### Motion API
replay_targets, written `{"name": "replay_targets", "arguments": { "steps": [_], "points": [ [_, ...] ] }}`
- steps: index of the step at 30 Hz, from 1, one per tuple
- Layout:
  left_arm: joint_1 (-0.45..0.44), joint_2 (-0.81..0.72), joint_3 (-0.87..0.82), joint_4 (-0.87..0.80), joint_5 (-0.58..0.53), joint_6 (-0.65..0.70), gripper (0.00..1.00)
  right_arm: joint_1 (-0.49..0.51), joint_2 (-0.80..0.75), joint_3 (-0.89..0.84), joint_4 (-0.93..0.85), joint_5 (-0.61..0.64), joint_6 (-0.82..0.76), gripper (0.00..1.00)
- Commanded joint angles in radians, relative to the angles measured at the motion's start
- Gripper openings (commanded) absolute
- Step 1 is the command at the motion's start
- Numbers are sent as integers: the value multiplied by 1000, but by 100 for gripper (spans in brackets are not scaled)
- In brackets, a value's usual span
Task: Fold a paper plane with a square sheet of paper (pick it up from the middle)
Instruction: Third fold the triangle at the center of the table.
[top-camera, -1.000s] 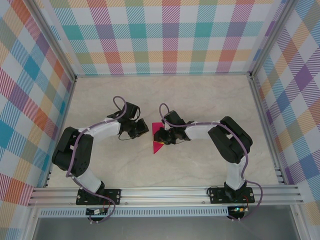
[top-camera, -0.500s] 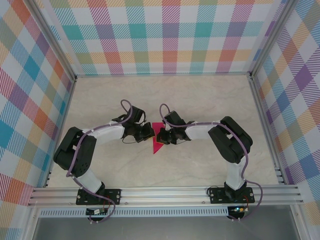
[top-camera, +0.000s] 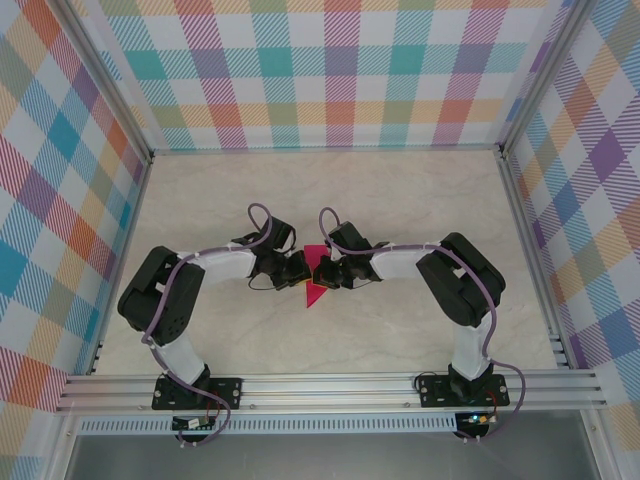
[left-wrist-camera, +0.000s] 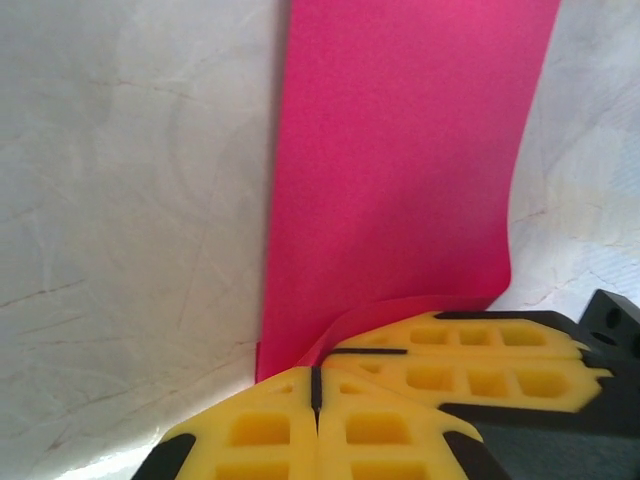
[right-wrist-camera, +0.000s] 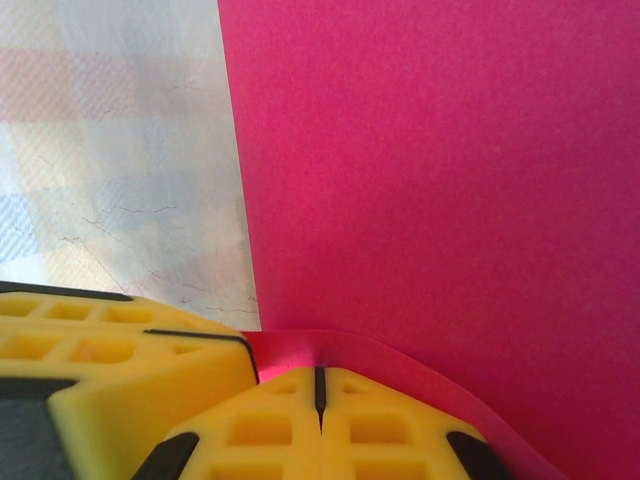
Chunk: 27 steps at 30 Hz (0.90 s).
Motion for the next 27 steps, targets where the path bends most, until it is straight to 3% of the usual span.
{"name": "replay_targets", "arguments": {
  "steps": [1, 16, 27],
  "points": [
    [-13, 28, 8, 5, -15, -6, 0, -3, -5, -21, -64, 34, -6, 0],
    [-16, 57, -6, -26, -67, 1, 0, -8, -147, -59, -48, 3, -17, 2],
    [-19, 65, -2, -46, -83, 7, 0, -23, -87, -61, -84, 68, 2, 2]
  ]
}}
